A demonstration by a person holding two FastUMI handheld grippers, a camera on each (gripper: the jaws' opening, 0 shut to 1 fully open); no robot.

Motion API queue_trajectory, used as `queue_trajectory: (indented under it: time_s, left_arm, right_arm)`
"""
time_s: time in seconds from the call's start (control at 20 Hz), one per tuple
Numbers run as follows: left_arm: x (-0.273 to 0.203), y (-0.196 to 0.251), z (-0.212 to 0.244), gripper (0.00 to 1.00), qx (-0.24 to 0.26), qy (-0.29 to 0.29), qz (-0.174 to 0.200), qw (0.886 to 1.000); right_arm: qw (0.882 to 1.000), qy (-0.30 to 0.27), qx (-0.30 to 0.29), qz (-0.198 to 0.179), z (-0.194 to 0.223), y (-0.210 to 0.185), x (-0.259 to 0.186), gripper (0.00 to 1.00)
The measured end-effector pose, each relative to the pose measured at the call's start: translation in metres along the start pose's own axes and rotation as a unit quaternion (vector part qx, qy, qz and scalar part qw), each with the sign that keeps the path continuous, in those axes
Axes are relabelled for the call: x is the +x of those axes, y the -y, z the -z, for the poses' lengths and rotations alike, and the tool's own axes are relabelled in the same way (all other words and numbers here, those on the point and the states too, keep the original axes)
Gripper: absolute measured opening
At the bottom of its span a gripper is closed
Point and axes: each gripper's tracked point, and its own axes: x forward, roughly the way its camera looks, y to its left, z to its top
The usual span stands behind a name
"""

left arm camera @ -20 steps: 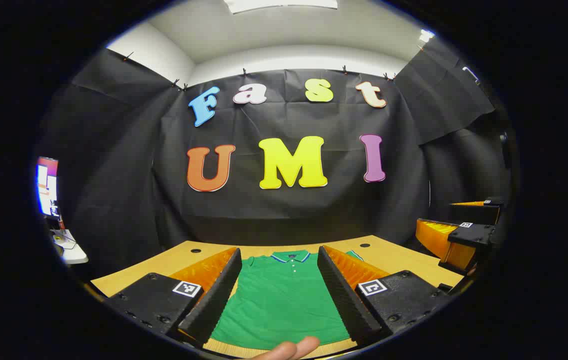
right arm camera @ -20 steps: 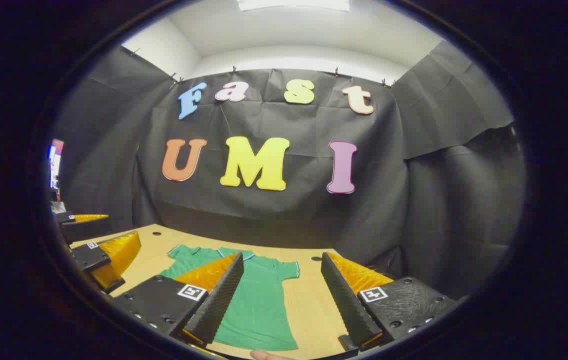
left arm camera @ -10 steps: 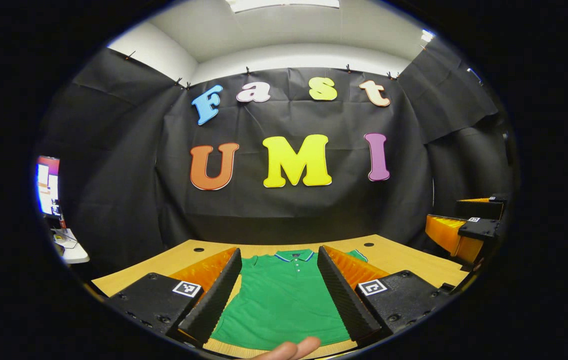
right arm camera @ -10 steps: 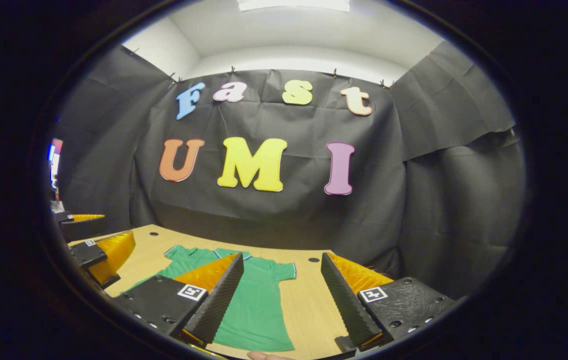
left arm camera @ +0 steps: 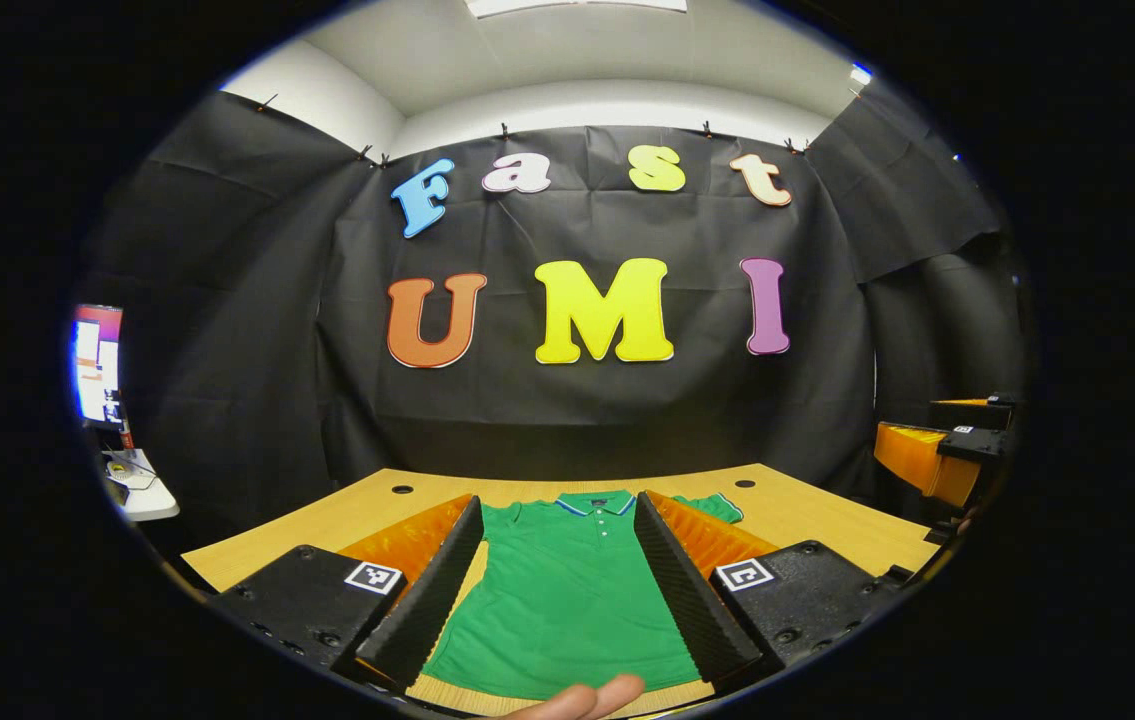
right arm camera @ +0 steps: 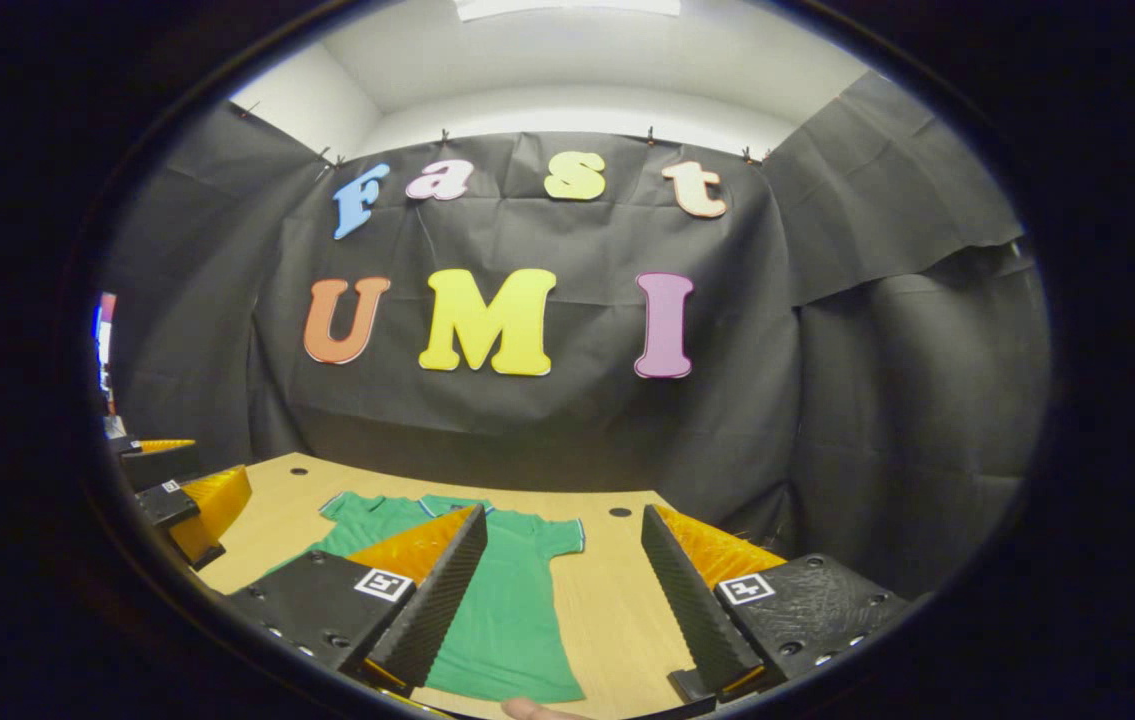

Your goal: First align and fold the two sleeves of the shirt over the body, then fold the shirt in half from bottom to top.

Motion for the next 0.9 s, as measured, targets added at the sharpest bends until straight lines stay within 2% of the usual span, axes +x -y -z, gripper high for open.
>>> queue_trajectory:
  time_s: [0.2, 0.35, 0.45, 0.65, 0.7, 0.9]
  left_arm:
    - [0.001, 0.004, 0.002, 0.98, 0.000, -0.001, 0.004, 1.000]
    - [0.002, 0.005, 0.004, 0.98, 0.004, 0.000, 0.003, 1.000]
    - [0.006, 0.009, 0.006, 0.98, -0.002, 0.001, 0.006, 1.000]
    - [0.021, 0.018, 0.022, 0.98, -0.023, -0.012, 0.021, 0.999]
    - [0.026, 0.016, 0.028, 0.98, -0.025, -0.020, 0.018, 0.999]
    - [0.044, 0.010, 0.051, 0.98, -0.045, -0.040, 0.003, 0.998]
  right_arm:
    - [1.000, -0.015, -0.002, -0.004, 0.004, -0.003, 0.026, 0.95]
    - [0.999, -0.027, -0.019, 0.001, 0.008, -0.001, 0.058, 0.93]
    - [0.998, -0.048, -0.029, 0.001, 0.018, -0.001, 0.083, 0.95]
    - [0.997, -0.077, -0.027, 0.001, 0.034, 0.006, 0.144, 0.95]
    - [0.996, -0.084, -0.024, 0.005, 0.039, 0.010, 0.161, 0.97]
    - [0.991, -0.130, -0.009, 0.011, 0.076, 0.023, 0.236, 0.95]
